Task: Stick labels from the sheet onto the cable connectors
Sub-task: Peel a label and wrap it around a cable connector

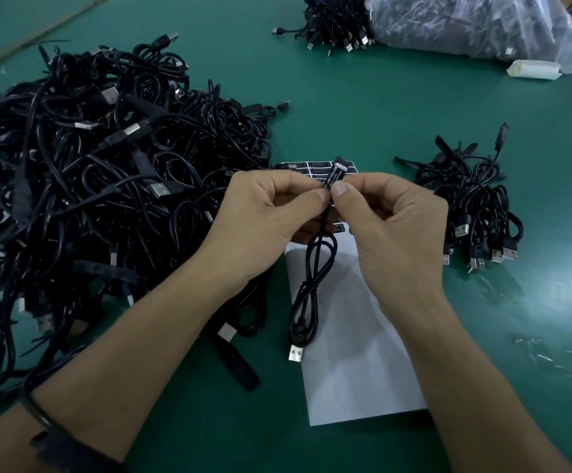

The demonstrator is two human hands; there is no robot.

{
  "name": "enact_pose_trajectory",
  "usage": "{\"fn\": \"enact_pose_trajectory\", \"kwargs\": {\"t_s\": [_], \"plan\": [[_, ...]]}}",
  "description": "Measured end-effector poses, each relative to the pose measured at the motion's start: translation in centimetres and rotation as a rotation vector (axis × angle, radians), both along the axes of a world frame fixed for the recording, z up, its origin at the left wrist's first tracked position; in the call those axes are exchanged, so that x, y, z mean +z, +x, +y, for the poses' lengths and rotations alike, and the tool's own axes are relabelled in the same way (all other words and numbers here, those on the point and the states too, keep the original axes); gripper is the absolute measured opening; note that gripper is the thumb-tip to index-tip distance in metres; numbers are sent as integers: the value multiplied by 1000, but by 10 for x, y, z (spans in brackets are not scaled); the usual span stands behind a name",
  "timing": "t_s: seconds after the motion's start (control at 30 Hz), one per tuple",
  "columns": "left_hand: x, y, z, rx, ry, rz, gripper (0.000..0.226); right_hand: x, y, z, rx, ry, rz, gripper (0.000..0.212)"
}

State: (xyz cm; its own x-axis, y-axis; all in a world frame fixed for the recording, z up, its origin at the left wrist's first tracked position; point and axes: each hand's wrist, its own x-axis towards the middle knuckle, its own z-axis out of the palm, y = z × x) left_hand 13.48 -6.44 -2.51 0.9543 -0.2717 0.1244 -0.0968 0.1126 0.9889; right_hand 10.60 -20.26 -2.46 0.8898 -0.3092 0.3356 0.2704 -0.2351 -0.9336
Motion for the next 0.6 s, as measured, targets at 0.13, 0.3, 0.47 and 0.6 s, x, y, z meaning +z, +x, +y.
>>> {"fn": "enact_pose_trajectory", "kwargs": {"t_s": [0.13, 0.3, 0.47, 0.6], "plan": [[-1, 1, 0, -8, 11, 10, 11, 1, 0, 0, 9, 15, 6, 14], [-1, 1, 0, -29, 18, 14, 11, 4, 0, 0, 66, 80, 21, 19], [-2, 2, 1, -47, 15, 8, 12, 7, 0, -2, 100, 156, 49, 21], [-4, 4, 1, -62, 17, -4, 16, 7, 1, -4, 117, 202, 83, 20]]}}
